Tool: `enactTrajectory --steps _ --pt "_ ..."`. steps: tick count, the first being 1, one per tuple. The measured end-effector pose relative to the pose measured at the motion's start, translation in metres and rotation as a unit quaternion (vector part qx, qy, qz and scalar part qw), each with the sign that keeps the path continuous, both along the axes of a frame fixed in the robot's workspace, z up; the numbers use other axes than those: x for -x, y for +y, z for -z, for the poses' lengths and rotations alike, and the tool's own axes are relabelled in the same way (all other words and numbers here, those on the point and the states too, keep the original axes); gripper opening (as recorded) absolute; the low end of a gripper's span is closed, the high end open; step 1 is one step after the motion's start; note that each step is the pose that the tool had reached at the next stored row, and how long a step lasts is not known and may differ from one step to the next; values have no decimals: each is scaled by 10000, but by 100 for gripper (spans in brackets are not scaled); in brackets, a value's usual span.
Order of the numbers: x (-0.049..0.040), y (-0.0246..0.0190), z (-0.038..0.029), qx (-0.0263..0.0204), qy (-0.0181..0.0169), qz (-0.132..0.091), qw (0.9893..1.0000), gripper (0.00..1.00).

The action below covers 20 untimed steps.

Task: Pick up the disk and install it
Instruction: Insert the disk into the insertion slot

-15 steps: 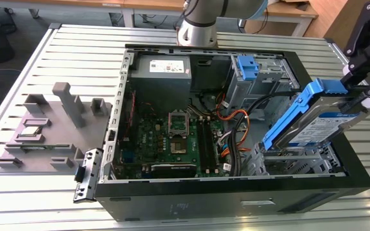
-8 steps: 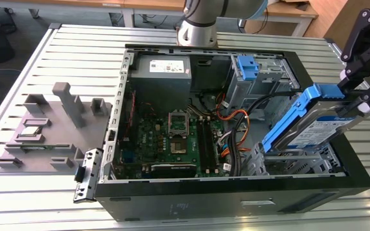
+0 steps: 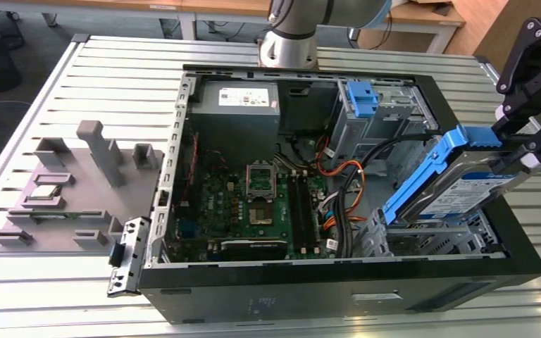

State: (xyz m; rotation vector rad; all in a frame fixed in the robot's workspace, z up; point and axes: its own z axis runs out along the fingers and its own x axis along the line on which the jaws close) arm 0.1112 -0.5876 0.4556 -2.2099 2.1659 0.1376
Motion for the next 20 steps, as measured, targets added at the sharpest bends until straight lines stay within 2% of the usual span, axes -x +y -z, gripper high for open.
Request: enactTrajectory --steps 20 --pt "-12 1 23 -1 0 2 10000 35"
